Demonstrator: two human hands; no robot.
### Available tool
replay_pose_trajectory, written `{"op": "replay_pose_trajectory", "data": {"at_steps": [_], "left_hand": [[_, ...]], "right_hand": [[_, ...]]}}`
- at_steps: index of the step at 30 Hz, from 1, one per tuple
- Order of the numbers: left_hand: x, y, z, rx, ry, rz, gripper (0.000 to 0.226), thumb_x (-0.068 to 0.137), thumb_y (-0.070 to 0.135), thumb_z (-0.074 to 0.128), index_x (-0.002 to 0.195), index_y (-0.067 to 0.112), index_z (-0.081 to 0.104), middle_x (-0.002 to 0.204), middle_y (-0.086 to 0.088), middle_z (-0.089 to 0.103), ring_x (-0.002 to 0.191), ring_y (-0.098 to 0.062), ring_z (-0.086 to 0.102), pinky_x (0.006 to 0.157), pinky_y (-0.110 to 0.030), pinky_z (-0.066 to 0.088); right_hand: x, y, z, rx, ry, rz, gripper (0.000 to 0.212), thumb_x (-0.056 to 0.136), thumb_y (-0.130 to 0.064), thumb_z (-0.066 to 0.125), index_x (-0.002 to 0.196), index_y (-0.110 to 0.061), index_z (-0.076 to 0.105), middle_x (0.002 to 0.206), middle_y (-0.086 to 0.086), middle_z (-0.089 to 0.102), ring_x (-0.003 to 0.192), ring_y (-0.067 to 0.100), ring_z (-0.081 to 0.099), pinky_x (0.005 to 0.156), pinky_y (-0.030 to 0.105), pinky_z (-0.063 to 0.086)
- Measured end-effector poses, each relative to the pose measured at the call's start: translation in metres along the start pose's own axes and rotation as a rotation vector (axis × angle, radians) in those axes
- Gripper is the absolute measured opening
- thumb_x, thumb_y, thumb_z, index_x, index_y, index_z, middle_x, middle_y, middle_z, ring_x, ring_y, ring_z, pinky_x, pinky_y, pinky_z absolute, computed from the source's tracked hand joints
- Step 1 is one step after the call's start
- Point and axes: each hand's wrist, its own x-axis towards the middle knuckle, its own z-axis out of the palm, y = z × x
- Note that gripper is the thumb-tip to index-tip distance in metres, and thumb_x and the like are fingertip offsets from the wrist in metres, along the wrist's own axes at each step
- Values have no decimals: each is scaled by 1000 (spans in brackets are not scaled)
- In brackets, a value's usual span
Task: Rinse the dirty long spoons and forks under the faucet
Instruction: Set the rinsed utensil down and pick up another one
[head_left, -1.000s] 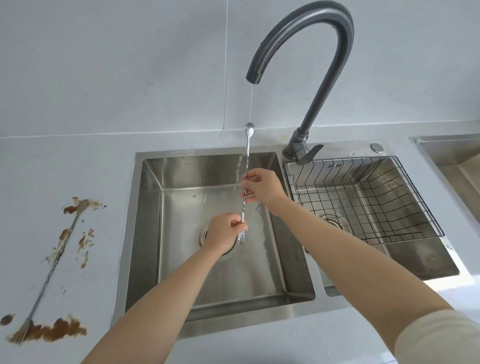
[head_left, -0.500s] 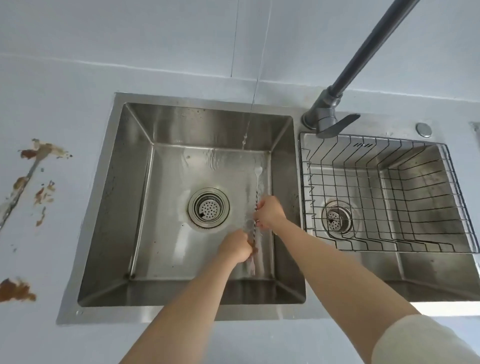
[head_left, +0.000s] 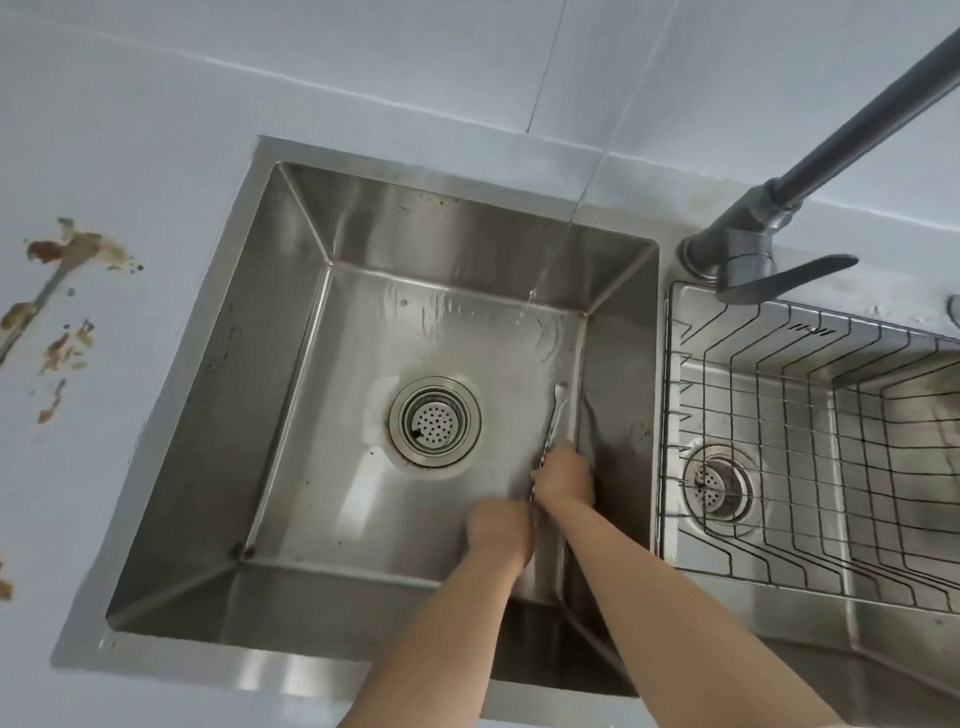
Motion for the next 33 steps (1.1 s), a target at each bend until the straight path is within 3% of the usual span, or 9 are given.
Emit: {"op": "replay_pose_trajectory", "data": {"at_steps": [4, 8, 12, 18, 24, 28, 33], "left_hand": [[-8, -3, -7, -2, -30, 7, 33, 92, 13, 50, 125, 9, 51, 118, -11, 64, 109, -28, 61, 86, -37, 50], [-38, -19, -36, -87, 18, 32, 26, 95, 12, 44, 116, 3, 56, 120, -16, 62, 112, -32, 58, 91, -39, 47], [-72, -50, -63, -200, 149, -4, 29, 97, 21, 41, 112, 2, 57, 115, -17, 63, 108, -34, 58, 87, -41, 48], [-135, -118, -102, -359, 462, -72, 28, 94, 25, 42, 107, 9, 60, 112, -14, 65, 106, -33, 58, 85, -37, 47], [-197, -222, -131, -394, 728, -242, 23, 93, 20, 43, 97, 12, 64, 102, -6, 68, 92, -23, 60, 68, -27, 42], [-215, -292, -133, -406, 787, -403, 20, 95, 21, 42, 90, 12, 59, 94, -5, 64, 86, -21, 58, 73, -31, 47], [-215, -345, -129, -436, 779, -535, 22, 96, 22, 42, 105, 8, 57, 100, -6, 59, 92, -23, 56, 72, -29, 42]], "right_hand": [[-12, -5, -6, -37, 6, -50, 31, 91, -18, 52, 117, -2, 46, 120, 20, 58, 111, 36, 55, 85, 39, 47], [-31, -25, -18, -141, 55, -166, 34, 95, -20, 40, 125, -5, 40, 123, 18, 55, 110, 36, 56, 85, 38, 46], [-62, -57, -30, -162, 100, -296, 36, 97, -26, 37, 128, -8, 38, 136, 14, 41, 117, 34, 48, 87, 39, 43], [-121, -117, -38, -162, 139, -544, 36, 95, -27, 43, 126, -8, 43, 132, 14, 44, 119, 33, 45, 92, 38, 40], [-175, -216, -24, -162, 73, -843, 33, 96, -22, 43, 123, -5, 50, 125, 12, 54, 113, 27, 52, 93, 34, 41], [-200, -278, 4, -279, -11, -1055, 32, 97, -22, 41, 124, -8, 50, 126, 10, 51, 109, 25, 54, 90, 30, 41], [-208, -335, 39, -578, -24, -1283, 31, 98, -15, 40, 127, -10, 45, 133, 7, 43, 115, 26, 50, 89, 35, 45]]}}
